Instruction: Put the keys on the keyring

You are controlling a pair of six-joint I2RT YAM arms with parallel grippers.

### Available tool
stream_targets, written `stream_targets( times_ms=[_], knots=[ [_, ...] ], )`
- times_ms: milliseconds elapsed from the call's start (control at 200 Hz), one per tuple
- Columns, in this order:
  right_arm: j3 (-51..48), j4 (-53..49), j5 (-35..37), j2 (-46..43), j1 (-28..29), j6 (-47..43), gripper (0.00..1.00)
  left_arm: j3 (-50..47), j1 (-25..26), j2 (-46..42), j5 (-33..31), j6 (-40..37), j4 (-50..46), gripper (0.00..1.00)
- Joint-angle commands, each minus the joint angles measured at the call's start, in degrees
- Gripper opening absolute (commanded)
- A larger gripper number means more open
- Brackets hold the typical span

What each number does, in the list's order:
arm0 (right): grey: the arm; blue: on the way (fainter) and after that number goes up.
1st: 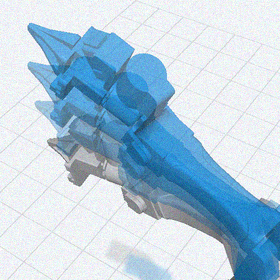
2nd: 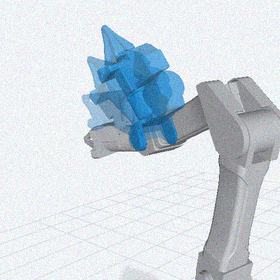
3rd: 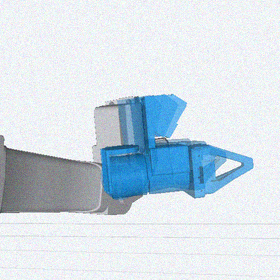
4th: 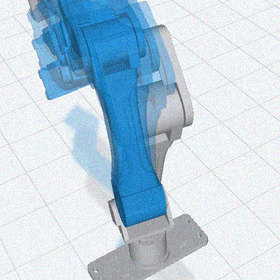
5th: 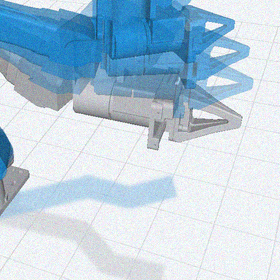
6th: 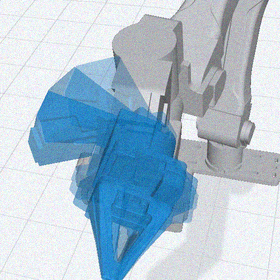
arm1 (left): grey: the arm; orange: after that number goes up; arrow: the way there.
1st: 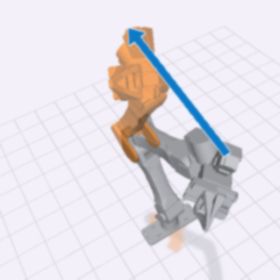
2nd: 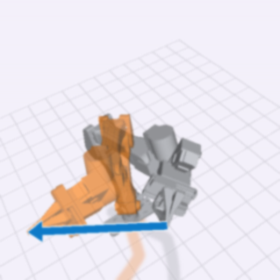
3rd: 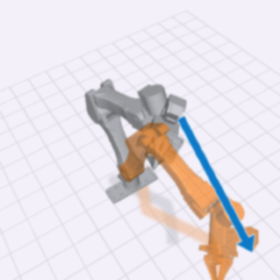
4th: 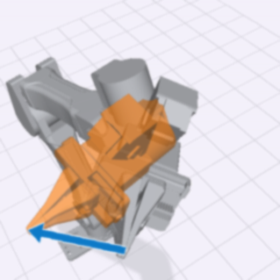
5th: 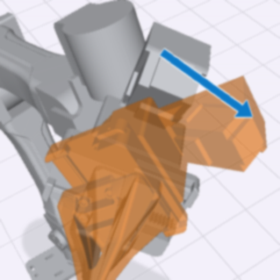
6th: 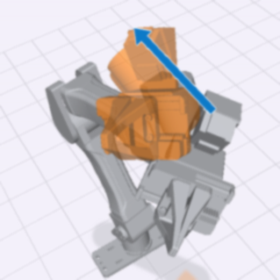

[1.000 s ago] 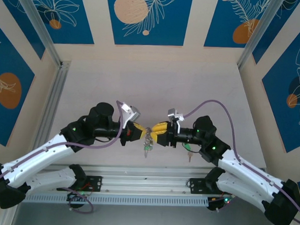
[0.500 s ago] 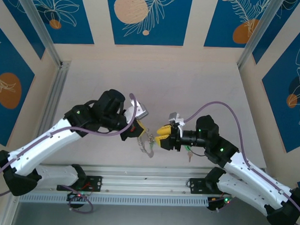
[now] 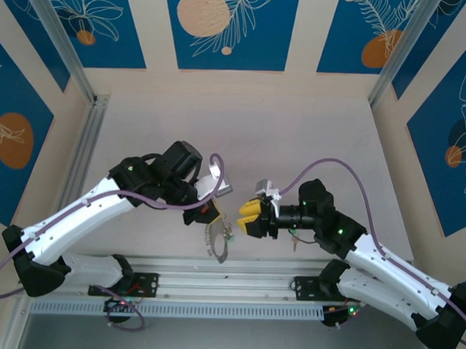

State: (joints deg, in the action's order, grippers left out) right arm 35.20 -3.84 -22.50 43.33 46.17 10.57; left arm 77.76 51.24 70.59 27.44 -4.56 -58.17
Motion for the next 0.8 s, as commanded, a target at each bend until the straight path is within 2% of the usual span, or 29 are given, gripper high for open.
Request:
stream_targets(
  times_ms=[0,475,795],
  knots=[
    [2.73,2.06,-1.68,0.60,0.58,-1.60,0.40,2.48,0.77,-0.02,2.76,-1.77,-1.00,0.00],
    [5.07,5.32,-6.38,7.93,3.11,-2.66,0.35,4.16,2.80,1.47,2.50,-2.82,-2.69,0.00],
    [5.08,6.23,-6.57,8.59,3.28,-2.13,0.16,4.68,3.59,2.45,2.53,-3.37,-3.42,0.00]
  ],
)
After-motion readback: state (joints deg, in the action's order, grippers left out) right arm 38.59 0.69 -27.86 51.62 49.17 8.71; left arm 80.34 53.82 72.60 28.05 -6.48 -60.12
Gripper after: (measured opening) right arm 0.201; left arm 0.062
